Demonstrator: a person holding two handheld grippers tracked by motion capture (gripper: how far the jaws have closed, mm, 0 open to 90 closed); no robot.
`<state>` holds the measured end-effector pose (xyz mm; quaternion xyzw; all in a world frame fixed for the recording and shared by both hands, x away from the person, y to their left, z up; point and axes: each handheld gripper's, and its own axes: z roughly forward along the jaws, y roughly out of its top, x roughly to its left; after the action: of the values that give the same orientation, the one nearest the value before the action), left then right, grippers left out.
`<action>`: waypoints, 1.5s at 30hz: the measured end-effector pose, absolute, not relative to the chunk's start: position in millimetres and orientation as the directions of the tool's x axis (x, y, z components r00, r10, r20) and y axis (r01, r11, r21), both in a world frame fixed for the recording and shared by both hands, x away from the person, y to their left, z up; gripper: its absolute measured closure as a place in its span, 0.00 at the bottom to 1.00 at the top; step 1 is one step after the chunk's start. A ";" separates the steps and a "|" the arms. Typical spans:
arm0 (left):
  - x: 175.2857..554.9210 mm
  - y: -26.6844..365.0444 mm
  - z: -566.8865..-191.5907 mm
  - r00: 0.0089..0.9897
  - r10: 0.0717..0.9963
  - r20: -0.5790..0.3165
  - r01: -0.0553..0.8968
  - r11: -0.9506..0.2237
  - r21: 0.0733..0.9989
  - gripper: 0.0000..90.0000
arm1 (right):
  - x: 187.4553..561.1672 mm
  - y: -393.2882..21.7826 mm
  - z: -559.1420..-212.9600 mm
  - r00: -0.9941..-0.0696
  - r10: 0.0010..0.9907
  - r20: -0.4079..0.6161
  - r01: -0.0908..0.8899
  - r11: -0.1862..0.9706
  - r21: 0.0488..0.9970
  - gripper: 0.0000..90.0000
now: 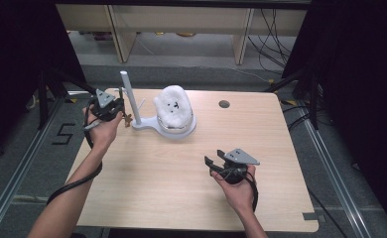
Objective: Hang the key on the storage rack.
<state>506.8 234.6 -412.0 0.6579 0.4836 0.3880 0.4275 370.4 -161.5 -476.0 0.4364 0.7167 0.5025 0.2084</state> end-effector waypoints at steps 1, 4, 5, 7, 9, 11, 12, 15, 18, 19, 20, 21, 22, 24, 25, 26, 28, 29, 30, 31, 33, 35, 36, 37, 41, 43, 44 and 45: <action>507.1 234.3 -412.2 0.231 0.968 0.098 0.305 -0.167 0.938 0.92 | 371.6 -162.3 -476.3 -0.541 0.832 0.127 0.404 0.125 0.906 0.50; 508.0 233.4 -413.5 0.234 0.967 0.097 0.307 -0.169 0.937 0.91 | 370.4 -161.1 -476.6 -0.533 0.835 0.138 0.412 0.113 0.904 0.50; 508.2 233.2 -413.9 0.236 0.967 0.099 0.308 -0.171 0.936 0.91 | 370.7 -161.4 -476.4 -0.533 0.835 0.135 0.410 0.115 0.905 0.50; 508.4 233.2 -414.9 0.235 0.967 0.099 0.308 -0.170 0.936 0.91 | 372.1 -162.2 -476.4 -0.544 0.829 0.130 0.400 0.120 0.909 0.50; 508.4 233.4 -415.7 0.232 0.968 0.097 0.306 -0.168 0.937 0.91 | 372.2 -162.0 -476.7 -0.543 0.830 0.128 0.397 0.118 0.910 0.50; 508.1 233.9 -416.1 0.234 0.968 0.095 0.306 -0.166 0.938 0.90 | 369.8 -160.2 -476.4 -0.524 0.838 0.154 0.419 0.096 0.903 0.50; 507.8 234.3 -416.3 0.235 0.968 0.093 0.307 -0.164 0.938 0.90 | 372.4 -162.4 -476.8 -0.545 0.829 0.124 0.394 0.122 0.911 0.50; 505.8 235.2 -417.1 0.239 0.967 0.084 0.307 -0.158 0.939 0.89 | 369.6 -159.9 -476.1 -0.526 0.835 0.164 0.425 0.092 0.900 0.50; 502.8 236.8 -418.8 0.252 0.965 0.071 0.308 -0.149 0.940 0.87 | 372.4 -162.2 -476.7 -0.545 0.828 0.130 0.397 0.118 0.910 0.50; 501.5 237.7 -419.3 0.259 0.964 0.065 0.307 -0.146 0.940 0.86 | 372.8 -162.7 -477.0 -0.548 0.828 0.122 0.392 0.125 0.912 0.50; 499.7 238.8 -419.7 0.264 0.963 0.063 0.306 -0.145 0.941 0.84 | 372.7 -162.7 -477.0 -0.546 0.828 0.126 0.394 0.122 0.911 0.50; 497.9 239.6 -420.1 0.268 0.962 0.059 0.305 -0.142 0.942 0.83 | 371.4 -161.9 -476.5 -0.538 0.831 0.143 0.409 0.109 0.906 0.50; 496.1 241.0 -420.4 0.277 0.959 0.056 0.304 -0.142 0.942 0.81 | 370.3 -161.4 -476.2 -0.527 0.837 0.149 0.419 0.103 0.902 0.50; 491.6 243.1 -421.3 0.288 0.956 0.050 0.296 -0.139 0.945 0.77 | 371.6 -162.8 -476.4 -0.535 0.833 0.138 0.406 0.111 0.907 0.50; 488.8 244.3 -422.1 0.295 0.954 0.046 0.298 -0.138 0.945 0.74 | 371.2 -163.2 -476.0 -0.534 0.834 0.137 0.412 0.115 0.904 0.50; 487.3 246.0 -422.2 0.300 0.953 0.051 0.294 -0.143 0.945 0.72 | 371.6 -163.5 -476.2 -0.535 0.834 0.135 0.408 0.114 0.906 0.50; 482.5 248.2 -423.4 0.311 0.949 0.046 0.295 -0.142 0.945 0.68 | 371.4 -163.6 -476.3 -0.534 0.834 0.138 0.411 0.113 0.905 0.50; 478.7 249.9 -424.1 0.314 0.949 0.041 0.296 -0.138 0.945 0.66 | 372.6 -164.1 -477.0 -0.538 0.832 0.136 0.403 0.112 0.908 0.50; 476.3 250.1 -424.8 0.314 0.949 0.034 0.291 -0.130 0.948 0.65 | 372.6 -164.3 -477.1 -0.538 0.832 0.134 0.402 0.113 0.909 0.50; 472.9 250.8 -425.4 0.321 0.946 0.033 0.288 -0.130 0.949 0.63 | 372.9 -165.0 -477.0 -0.541 0.832 0.125 0.397 0.122 0.910 0.50; 465.5 251.6 -426.9 0.332 0.943 0.026 0.280 -0.124 0.952 0.61 | 371.8 -164.0 -477.2 -0.533 0.835 0.137 0.405 0.109 0.908 0.50; 457.7 253.2 -428.8 0.336 0.942 0.018 0.273 -0.115 0.955 0.59 | 371.2 -163.9 -476.7 -0.528 0.836 0.148 0.416 0.103 0.903 0.50; 453.9 254.1 -430.2 0.338 0.941 0.011 0.269 -0.108 0.957 0.57 | 371.0 -164.0 -476.7 -0.525 0.839 0.146 0.417 0.104 0.903 0.50; 450.2 254.9 -431.7 0.341 0.940 0.008 0.264 -0.104 0.959 0.56 | 372.9 -166.2 -477.2 -0.534 0.837 0.119 0.399 0.125 0.909 0.50; 432.6 258.2 -439.9 0.340 0.940 -0.013 0.259 -0.080 0.963 0.51 | 373.0 -166.3 -477.7 -0.527 0.841 0.125 0.405 0.119 0.907 0.50; 425.0 258.9 -445.4 0.333 0.943 -0.022 0.256 -0.068 0.964 0.49 | 373.5 -166.6 -477.7 -0.534 0.837 0.121 0.401 0.124 0.908 0.50; 420.6 259.2 -449.0 0.332 0.943 -0.026 0.256 -0.063 0.965 0.49 | 373.5 -166.7 -477.9 -0.532 0.838 0.118 0.400 0.126 0.908 0.50; 416.3 259.2 -452.7 0.331 0.943 -0.032 0.256 -0.057 0.965 0.49 | 374.1 -167.0 -478.2 -0.539 0.835 0.110 0.391 0.132 0.911 0.50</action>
<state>416.3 259.2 -452.7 0.6419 0.4668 0.3414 0.5035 374.1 -167.0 -478.2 0.4262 0.7191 0.5023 0.2212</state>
